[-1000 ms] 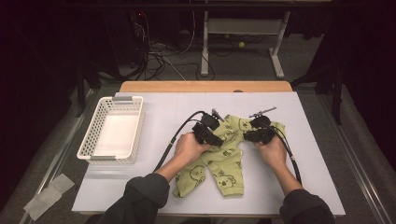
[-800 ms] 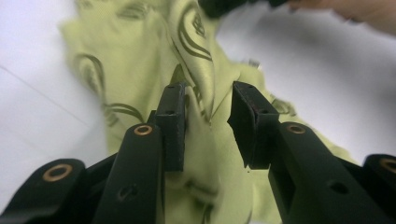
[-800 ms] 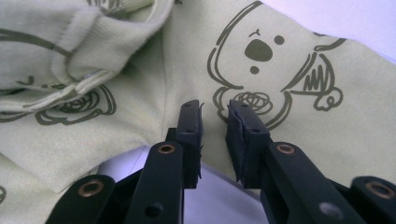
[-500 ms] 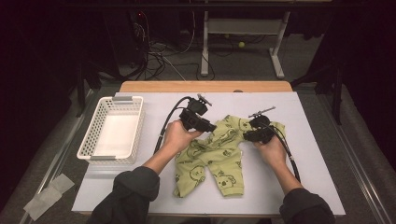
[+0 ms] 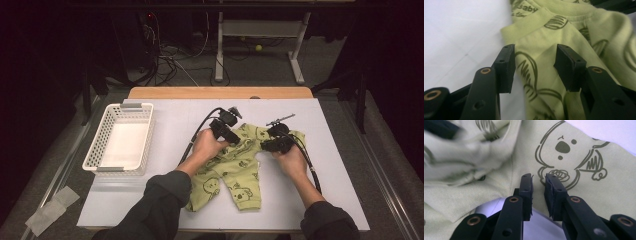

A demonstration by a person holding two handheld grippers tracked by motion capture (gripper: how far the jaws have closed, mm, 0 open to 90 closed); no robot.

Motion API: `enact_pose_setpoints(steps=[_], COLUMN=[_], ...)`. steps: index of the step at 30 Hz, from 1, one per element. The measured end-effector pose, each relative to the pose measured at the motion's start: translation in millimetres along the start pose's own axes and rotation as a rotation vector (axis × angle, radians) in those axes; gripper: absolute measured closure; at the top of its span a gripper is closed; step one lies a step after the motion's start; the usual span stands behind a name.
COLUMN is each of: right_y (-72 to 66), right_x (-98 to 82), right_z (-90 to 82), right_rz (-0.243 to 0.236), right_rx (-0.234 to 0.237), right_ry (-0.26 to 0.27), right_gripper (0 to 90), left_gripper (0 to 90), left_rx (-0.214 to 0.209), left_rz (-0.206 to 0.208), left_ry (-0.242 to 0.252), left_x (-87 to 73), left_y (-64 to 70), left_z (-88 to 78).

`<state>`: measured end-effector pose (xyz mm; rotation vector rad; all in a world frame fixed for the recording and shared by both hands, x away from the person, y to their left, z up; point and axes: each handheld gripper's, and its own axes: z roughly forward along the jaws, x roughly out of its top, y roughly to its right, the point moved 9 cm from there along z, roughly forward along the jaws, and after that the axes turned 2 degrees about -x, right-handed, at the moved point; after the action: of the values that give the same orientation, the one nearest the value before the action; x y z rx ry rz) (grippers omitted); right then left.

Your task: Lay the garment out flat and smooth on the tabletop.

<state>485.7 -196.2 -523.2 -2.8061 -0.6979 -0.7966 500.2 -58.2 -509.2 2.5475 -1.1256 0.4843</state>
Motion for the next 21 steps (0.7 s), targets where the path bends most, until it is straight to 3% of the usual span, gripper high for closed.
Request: enact_pose_setpoints(steps=[3,4,8,13,21], right_y=[-0.4,-0.4,-0.4,-1.0,-0.5], right_x=[0.1,0.1,0.0,0.2,0.2], right_z=[-0.1,-0.1,0.0,-0.1,0.1], right_rz=[-0.007,-0.008,-0.005,-0.003,-0.004], right_rx=[-0.007,-0.009,-0.007,-0.015,-0.012], right_ry=[-0.005,-0.004,0.001,-0.008,-0.006], right_gripper=[77.0,77.0,77.0,77.1,77.1], left_gripper=[58.3,65.3,79.4,83.8,84.8], left_rx=[0.008,-0.006,-0.029,-0.034,-0.001], left_rz=[-0.004,-0.007,-0.012,-0.018,-0.01], left_ry=[-0.004,0.004,0.02,0.05,0.073], left_x=[2.3,3.1,2.8,3.2,1.3], left_y=[0.2,0.4,-1.6,-7.2,-14.2], left_z=[4.8,3.7,-6.8,-23.3,-41.8])
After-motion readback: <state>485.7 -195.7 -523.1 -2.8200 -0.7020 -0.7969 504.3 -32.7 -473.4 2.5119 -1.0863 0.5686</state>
